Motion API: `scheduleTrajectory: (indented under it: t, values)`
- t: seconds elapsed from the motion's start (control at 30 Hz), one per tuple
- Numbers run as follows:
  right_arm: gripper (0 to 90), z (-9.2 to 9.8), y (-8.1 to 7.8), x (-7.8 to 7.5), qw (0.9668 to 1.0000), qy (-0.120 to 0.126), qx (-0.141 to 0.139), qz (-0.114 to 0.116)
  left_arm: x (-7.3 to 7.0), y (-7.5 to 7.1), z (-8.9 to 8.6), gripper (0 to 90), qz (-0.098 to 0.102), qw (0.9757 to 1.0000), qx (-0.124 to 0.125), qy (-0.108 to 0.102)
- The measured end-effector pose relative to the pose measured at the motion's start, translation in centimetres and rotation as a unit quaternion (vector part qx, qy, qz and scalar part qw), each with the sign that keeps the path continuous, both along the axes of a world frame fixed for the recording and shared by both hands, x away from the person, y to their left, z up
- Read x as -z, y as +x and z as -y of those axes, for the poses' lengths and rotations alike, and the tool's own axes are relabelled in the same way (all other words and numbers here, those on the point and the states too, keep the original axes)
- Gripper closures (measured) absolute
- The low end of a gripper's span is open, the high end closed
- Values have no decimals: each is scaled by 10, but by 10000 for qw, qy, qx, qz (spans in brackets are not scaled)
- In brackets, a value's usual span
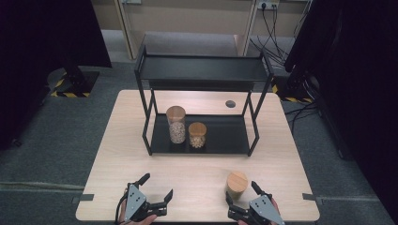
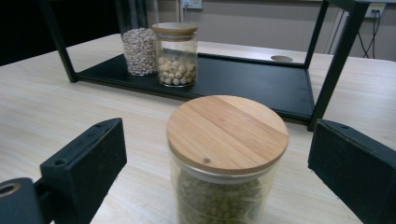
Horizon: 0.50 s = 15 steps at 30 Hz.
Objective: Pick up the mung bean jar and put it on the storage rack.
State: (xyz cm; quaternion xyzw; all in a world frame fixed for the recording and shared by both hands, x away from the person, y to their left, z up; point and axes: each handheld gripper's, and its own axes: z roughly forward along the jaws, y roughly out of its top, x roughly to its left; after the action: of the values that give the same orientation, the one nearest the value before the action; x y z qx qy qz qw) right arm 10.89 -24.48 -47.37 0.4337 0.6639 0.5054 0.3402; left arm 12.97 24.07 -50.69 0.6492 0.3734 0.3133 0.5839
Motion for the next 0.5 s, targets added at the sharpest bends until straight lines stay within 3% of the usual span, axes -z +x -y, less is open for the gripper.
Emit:
scheduleTrajectory:
  t: [0.27,0.5]
  values:
    - [46,-1,8,6,9999,10,19,-98,0,0,0,11,-4,10000,5,1]
    - [47,-4,11,10,9999,3,106,-32,0,1,0,11,-11,10000,9,1]
